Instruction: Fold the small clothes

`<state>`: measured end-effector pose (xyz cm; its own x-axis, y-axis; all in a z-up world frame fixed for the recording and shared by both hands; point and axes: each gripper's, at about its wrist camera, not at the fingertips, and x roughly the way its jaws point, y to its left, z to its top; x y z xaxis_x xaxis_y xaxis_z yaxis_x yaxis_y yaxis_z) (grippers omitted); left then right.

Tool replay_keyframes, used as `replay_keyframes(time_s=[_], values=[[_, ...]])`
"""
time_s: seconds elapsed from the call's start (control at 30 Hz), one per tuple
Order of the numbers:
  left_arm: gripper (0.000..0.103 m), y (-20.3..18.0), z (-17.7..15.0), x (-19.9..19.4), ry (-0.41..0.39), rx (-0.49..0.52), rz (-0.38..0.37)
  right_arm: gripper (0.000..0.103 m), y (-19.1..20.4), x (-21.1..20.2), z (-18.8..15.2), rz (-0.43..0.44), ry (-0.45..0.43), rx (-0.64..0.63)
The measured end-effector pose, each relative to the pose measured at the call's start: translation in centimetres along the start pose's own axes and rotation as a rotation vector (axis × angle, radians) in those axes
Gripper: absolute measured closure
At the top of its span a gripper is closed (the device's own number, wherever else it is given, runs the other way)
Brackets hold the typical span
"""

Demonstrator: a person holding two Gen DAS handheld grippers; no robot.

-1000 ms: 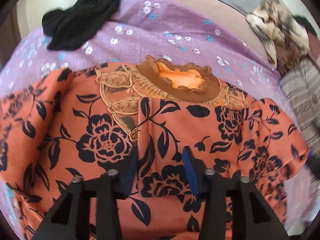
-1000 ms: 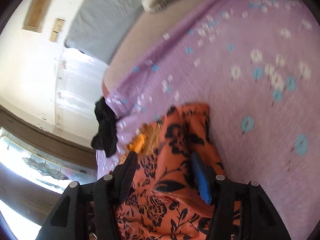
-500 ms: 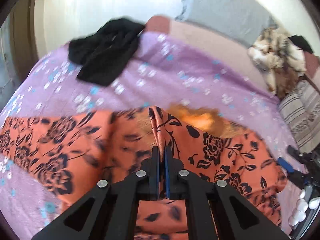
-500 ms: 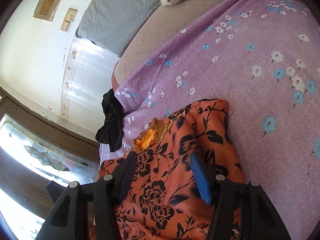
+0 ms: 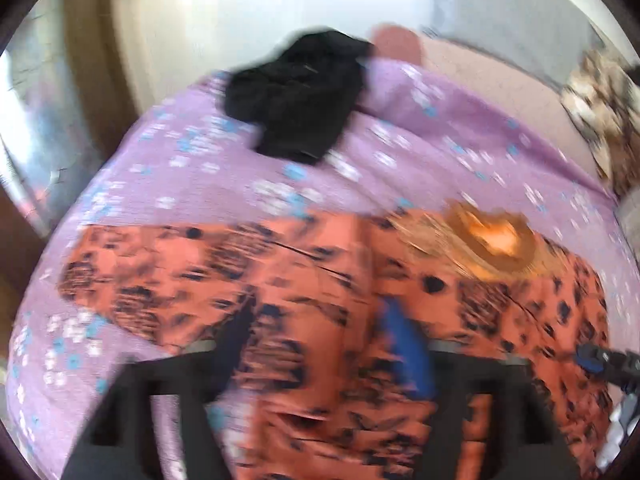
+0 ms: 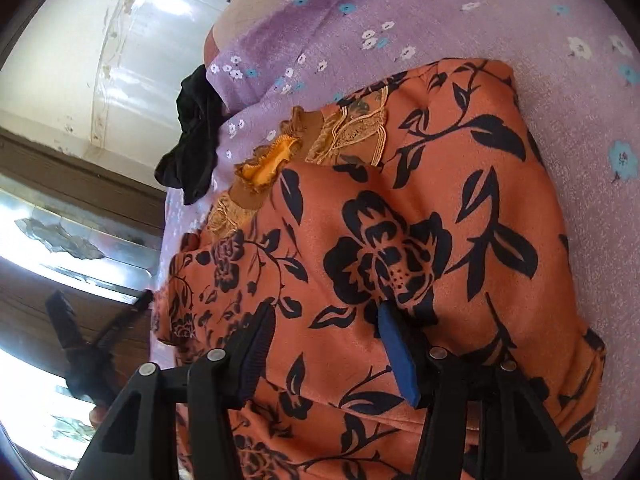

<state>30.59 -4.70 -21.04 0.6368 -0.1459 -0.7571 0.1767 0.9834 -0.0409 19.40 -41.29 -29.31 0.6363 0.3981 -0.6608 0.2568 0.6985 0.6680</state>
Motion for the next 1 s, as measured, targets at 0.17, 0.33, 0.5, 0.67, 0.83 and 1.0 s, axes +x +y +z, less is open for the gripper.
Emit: replay_keyframes(time_s=[0.17, 0.33, 0.5, 0.67, 0.83, 1.0], values=[[0.021, 9.2, 0.1, -0.1, 0.004, -0.248, 0.114, 0.042, -0.1, 0.0, -0.1, 0.003, 0.001, 0.006], [0.021, 19.7, -3.2, 1.7, 0.113, -0.691, 0.076, 0.039, 0.1, 0.3, -0.1, -0.007, -0.007, -0.007], [0.021, 23.9, -5.7, 3.8, 0.144, -0.942, -0.048, 0.036, 0.6, 0.7, -0.1, -0.014, -0.017, -0.019], [0.022, 24.0, -5.3, 5.4, 0.094, -0.989, -0.169, 0.035, 0.6, 0.7, -0.1, -0.013, -0.021, -0.023], [0.062, 24.6, -4.5, 7.3, 0.064, -0.977, -0.168, 0.035, 0.6, 0.8, 0.0, -0.005, -0.019, -0.022], [0.097, 26.3, -4.0, 9.5, 0.062, -0.998, -0.214, 0.035, 0.7, 0.7, -0.1, -0.01, -0.023, -0.03]])
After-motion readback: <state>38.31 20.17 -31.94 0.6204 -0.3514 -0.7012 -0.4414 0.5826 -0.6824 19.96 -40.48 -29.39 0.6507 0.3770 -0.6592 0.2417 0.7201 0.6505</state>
